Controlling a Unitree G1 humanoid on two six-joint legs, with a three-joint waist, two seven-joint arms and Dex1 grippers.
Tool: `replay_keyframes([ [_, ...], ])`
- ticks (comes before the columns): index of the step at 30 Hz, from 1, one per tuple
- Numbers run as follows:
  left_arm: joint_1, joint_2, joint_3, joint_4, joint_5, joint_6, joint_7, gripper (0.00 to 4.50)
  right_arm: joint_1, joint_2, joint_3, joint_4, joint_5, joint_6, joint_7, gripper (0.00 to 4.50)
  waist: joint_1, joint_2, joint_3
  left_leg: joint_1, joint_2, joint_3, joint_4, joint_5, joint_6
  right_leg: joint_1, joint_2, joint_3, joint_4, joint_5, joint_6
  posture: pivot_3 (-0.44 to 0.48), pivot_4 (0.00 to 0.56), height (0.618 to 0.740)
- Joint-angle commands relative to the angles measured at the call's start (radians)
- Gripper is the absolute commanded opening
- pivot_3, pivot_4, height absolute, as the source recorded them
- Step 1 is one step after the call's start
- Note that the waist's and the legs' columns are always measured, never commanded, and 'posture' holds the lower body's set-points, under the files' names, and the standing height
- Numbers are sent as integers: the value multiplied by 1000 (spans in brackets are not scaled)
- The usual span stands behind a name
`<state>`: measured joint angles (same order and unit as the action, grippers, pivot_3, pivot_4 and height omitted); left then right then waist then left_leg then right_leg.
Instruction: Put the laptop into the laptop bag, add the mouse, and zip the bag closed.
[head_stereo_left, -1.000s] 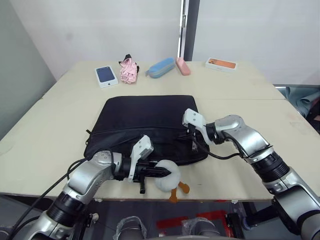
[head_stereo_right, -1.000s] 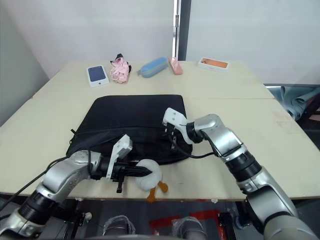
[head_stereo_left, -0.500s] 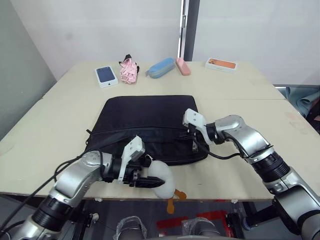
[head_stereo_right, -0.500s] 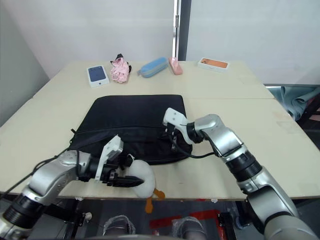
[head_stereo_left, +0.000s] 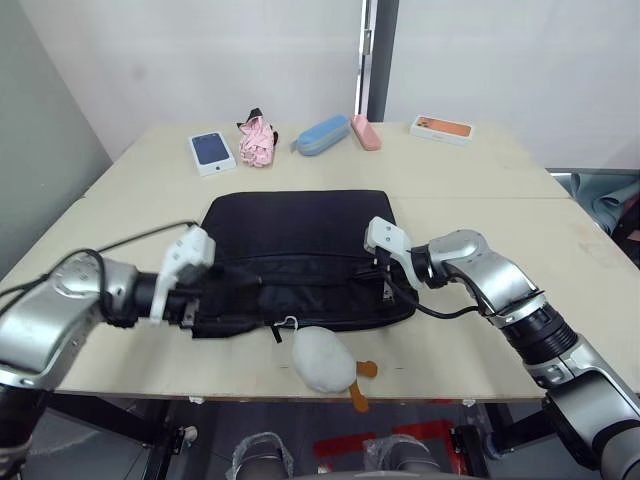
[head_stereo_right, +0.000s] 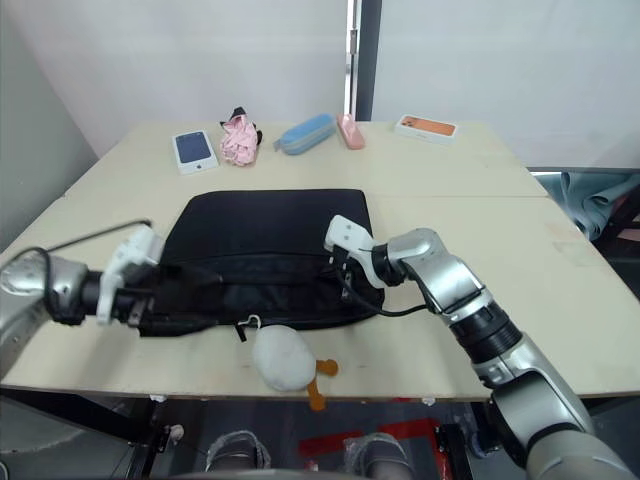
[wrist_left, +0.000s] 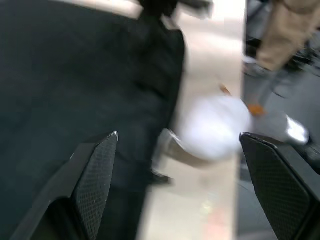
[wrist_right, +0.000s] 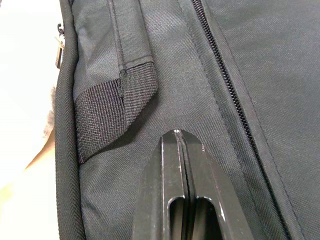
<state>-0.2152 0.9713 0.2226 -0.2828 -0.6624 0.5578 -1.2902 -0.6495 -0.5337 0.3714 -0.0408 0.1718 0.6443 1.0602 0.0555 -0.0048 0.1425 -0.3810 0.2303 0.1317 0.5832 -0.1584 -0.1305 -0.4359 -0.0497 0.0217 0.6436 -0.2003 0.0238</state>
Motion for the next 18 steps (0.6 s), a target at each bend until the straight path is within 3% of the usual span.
replay_keyframes([
  [1,-78,-12,52,60,-21,-64,-12,4075,-15,0,-64,-19,44,2,4,0,1,0,0,0,0,0,0,0,0,0,0,0,0,0,0,0,150,740],
  [6,-193,-91,-56,131,55,-187,-36,4075,17,-61,-193,-151,176,90,28,0,15,0,0,-1,0,0,0,0,0,-1,0,0,0,0,0,0,150,740],
  [7,-205,-105,-79,146,69,-210,-52,3850,30,-78,-218,-183,203,109,32,0,20,0,0,-2,0,0,0,0,0,-1,0,0,-1,0,0,0,150,740],
  [9,-233,-138,-128,205,105,-259,-79,3331,72,-126,-289,-264,275,158,45,0,31,0,0,-2,0,0,-1,0,0,-1,0,0,-2,0,0,0,150,740],
  [18,-412,-312,-303,595,285,-566,-224,135,288,-260,-674,-581,635,384,-53,0,52,0,0,-1,0,1,-1,0,0,0,0,1,-2,0,0,0,150,740],
])
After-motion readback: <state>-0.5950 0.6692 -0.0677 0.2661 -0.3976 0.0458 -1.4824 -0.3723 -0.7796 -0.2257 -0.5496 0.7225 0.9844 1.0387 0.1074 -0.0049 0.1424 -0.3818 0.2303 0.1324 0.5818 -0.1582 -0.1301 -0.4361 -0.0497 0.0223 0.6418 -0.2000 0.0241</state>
